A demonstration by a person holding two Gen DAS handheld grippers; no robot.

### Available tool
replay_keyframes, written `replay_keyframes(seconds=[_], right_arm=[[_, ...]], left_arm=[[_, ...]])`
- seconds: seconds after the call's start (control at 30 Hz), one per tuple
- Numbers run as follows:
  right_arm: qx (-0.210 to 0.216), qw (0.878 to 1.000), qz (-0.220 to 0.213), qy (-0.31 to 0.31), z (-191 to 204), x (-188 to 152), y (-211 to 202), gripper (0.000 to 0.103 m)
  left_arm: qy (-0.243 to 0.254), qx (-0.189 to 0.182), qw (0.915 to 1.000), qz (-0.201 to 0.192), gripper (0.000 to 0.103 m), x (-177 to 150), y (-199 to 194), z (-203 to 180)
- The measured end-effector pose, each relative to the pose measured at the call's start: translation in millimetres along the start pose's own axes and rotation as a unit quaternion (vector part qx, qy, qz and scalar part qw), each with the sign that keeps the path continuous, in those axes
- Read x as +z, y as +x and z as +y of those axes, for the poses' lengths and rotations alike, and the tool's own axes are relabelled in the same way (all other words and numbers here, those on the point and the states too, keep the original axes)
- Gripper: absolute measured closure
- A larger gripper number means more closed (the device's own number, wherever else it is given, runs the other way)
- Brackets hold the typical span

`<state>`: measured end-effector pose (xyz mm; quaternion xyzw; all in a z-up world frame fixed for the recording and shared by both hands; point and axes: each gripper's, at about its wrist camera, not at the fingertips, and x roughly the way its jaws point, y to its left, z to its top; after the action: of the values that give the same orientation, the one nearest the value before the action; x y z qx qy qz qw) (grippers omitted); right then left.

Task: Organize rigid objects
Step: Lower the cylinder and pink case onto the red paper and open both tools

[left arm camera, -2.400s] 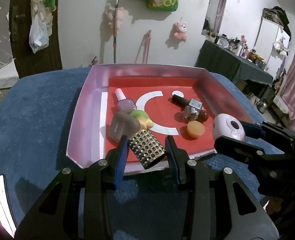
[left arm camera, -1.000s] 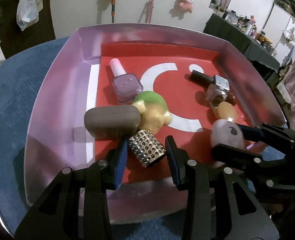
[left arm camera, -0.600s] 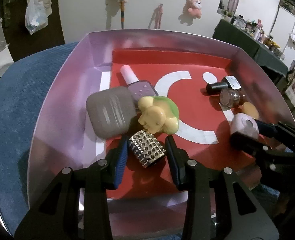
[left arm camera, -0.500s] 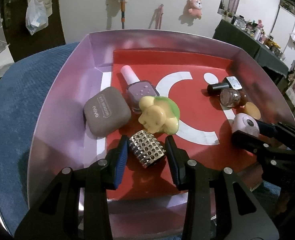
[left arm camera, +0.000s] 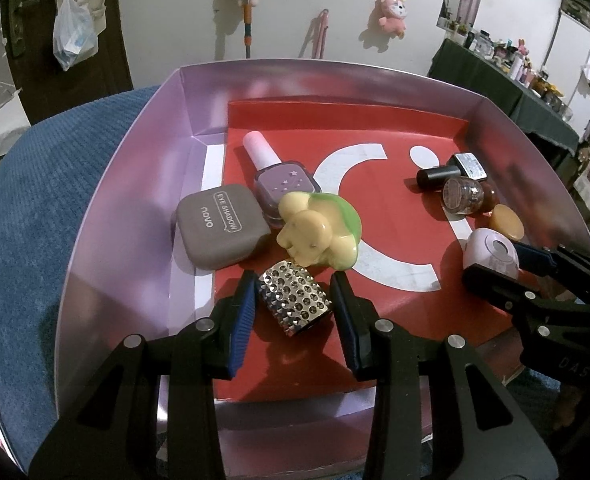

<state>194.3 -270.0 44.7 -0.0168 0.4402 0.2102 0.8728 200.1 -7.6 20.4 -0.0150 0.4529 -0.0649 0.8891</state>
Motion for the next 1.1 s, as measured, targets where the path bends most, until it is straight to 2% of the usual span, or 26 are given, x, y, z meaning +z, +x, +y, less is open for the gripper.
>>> replay_keyframes(seconds=[0.43, 0.57, 0.9, 1.03, 1.1], right_arm=[[0.004, 1.000, -0.001, 0.004, 0.7, 0.4, -0.6, 0.044], [0.006, 1.000, -0.002, 0.005, 0.1, 0.2, -0.8, 0.043], [0.008, 1.000, -0.014, 0.003, -1.3, -0.6, -12.3, 0.032], [0.009, 1.000, -0.022, 0.001, 1.6, -0.8, -20.0, 0.031], [0.010, 1.000, -0.026, -0.001, 3.5, -1.1, -24.1, 0.028]], left_arm=[[0.000, -0.001, 1.0000, -0.001, 0.066, 0.6, -0.6, 0.6], [-0.003, -0.017, 0.9998, -0.002, 0.052, 1.2, -2.7, 1.4], [0.004, -0.014, 0.9997, -0.020, 0.049, 2.0, -13.3, -2.2], [0.007, -0.013, 0.9996, -0.026, 0.045, 0.9, -17.9, -4.4], [0.012, -0.006, 0.9994, -0.031, 0.042, 0.2, -21.1, -7.2]])
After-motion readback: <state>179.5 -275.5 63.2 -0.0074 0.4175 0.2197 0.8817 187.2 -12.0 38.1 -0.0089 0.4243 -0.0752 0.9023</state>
